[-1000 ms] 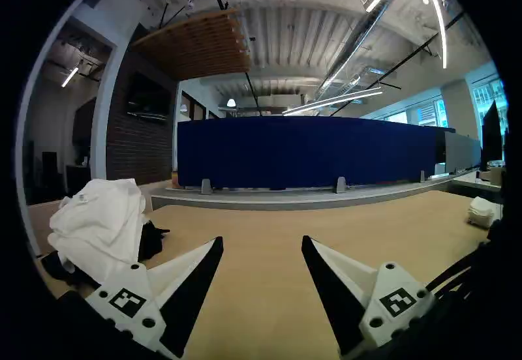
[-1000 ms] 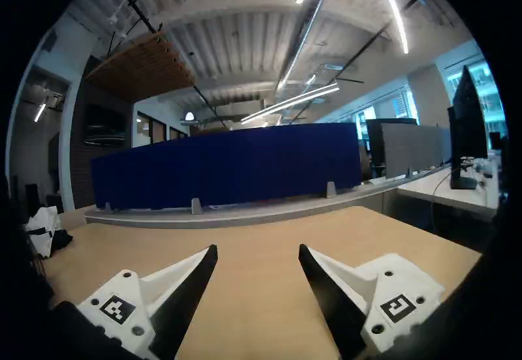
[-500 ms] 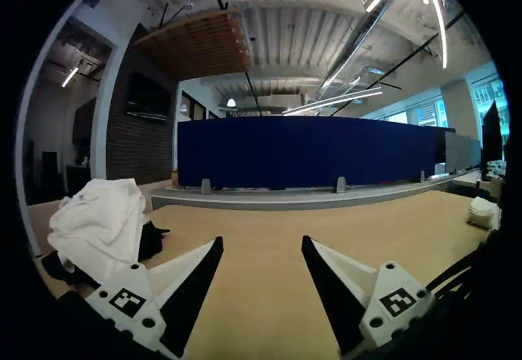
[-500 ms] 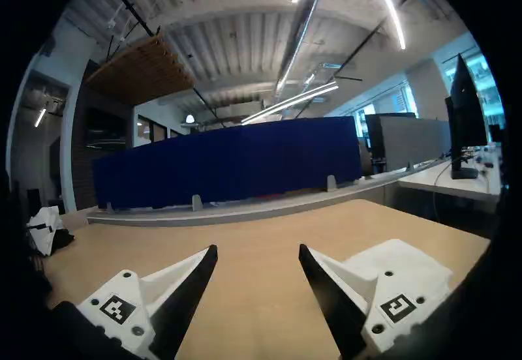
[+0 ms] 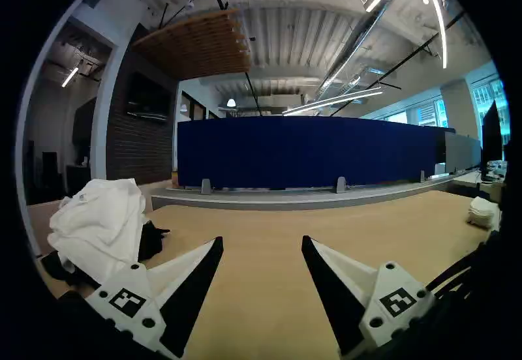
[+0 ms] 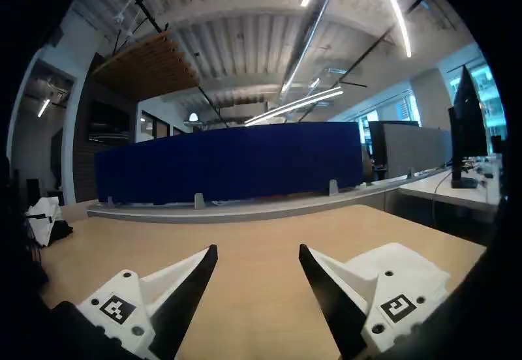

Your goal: Fold towel

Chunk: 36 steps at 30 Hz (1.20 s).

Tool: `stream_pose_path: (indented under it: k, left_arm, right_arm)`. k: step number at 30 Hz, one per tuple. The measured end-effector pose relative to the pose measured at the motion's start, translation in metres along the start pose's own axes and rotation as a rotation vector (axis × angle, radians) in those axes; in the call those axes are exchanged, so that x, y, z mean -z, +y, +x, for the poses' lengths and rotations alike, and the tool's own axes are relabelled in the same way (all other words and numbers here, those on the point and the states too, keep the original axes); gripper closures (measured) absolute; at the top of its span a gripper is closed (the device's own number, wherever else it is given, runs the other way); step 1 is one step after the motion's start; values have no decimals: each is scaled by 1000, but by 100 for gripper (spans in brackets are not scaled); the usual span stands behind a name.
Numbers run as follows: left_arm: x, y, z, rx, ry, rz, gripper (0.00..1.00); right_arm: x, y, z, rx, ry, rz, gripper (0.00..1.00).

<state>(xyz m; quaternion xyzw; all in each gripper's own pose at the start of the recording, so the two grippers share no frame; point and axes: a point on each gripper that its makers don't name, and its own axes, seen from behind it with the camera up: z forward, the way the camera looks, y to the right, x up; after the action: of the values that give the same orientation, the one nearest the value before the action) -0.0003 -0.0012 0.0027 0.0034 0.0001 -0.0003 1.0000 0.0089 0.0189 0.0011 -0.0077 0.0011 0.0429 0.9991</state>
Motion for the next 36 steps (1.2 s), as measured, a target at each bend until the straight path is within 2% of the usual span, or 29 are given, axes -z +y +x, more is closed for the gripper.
stream_pose_path:
  k: [17, 36]
  left_arm:
    - [1, 0, 0, 0, 0, 0, 11]
    - [1, 1, 1, -1, -1, 1, 11]
  right_arm:
    - [-1, -6, -7, 86, 0, -8, 3]
    - [-1, -5, -9, 87, -2, -8, 0]
